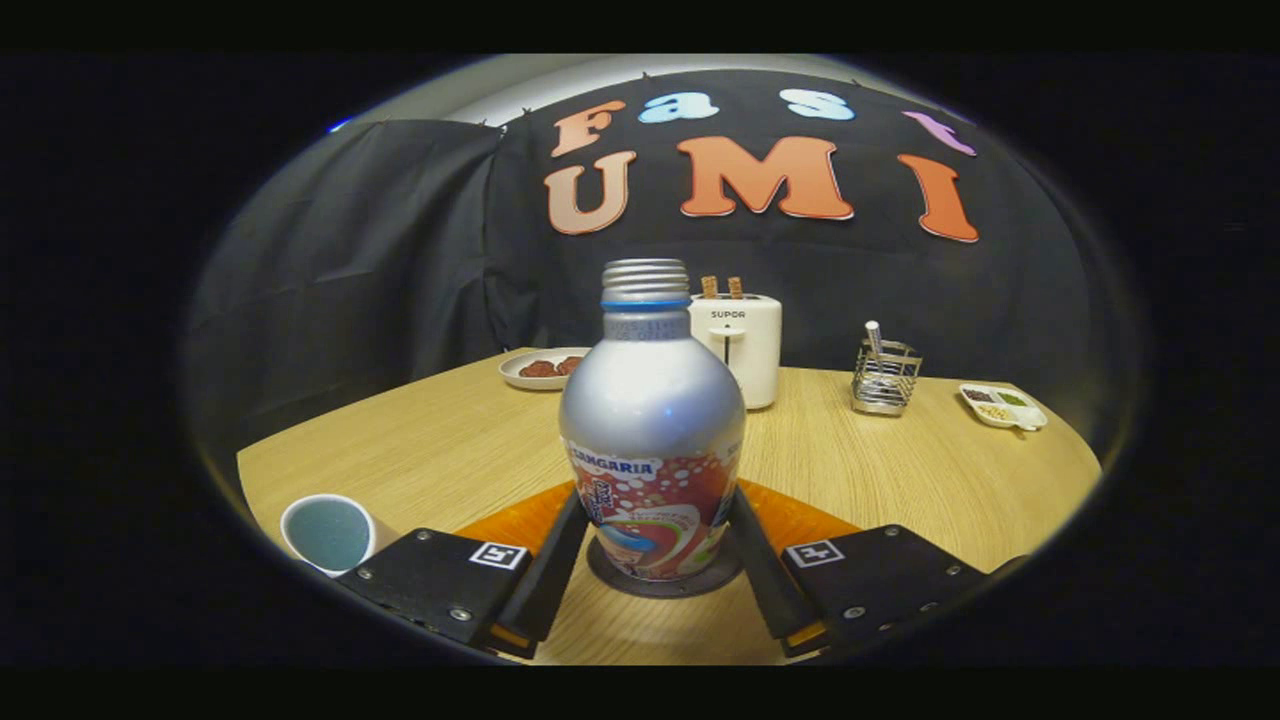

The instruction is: Take the bottle from table, then pour the juice into the cup, finally place the bottle on the coaster

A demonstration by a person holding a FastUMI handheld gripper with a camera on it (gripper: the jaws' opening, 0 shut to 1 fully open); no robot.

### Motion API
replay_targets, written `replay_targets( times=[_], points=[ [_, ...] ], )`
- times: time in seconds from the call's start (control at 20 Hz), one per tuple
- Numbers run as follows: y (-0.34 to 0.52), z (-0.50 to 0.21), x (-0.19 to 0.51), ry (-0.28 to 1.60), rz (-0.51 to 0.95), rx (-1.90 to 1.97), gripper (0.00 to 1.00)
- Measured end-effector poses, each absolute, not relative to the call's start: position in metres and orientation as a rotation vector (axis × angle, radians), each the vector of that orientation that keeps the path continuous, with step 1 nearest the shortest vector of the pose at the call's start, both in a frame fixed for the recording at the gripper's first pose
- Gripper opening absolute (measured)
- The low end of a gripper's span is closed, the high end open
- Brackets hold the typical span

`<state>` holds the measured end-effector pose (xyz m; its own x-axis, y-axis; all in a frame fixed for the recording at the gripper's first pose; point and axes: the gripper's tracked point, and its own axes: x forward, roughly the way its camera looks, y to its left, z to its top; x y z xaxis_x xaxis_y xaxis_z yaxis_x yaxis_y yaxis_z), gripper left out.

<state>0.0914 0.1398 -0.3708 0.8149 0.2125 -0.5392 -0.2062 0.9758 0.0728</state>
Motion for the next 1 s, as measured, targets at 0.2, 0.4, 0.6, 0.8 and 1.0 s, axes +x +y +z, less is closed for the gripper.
replay_targets(
  times=[0.2, 0.4, 0.6, 0.8, 1.0],
  points=[
    [0.13, -0.368, 0.087, 0.609, 0.186, 0.036, 0.82],
    [0.123, -0.34, 0.085, 0.557, 0.192, 0.063, 0.9],
    [0.112, -0.297, 0.08, 0.477, 0.192, 0.075, 0.96],
    [0.094, -0.241, 0.067, 0.369, 0.163, 0.05, 0.96],
    [0.078, -0.192, 0.049, 0.268, 0.129, -0.019, 0.96]
  ],
)
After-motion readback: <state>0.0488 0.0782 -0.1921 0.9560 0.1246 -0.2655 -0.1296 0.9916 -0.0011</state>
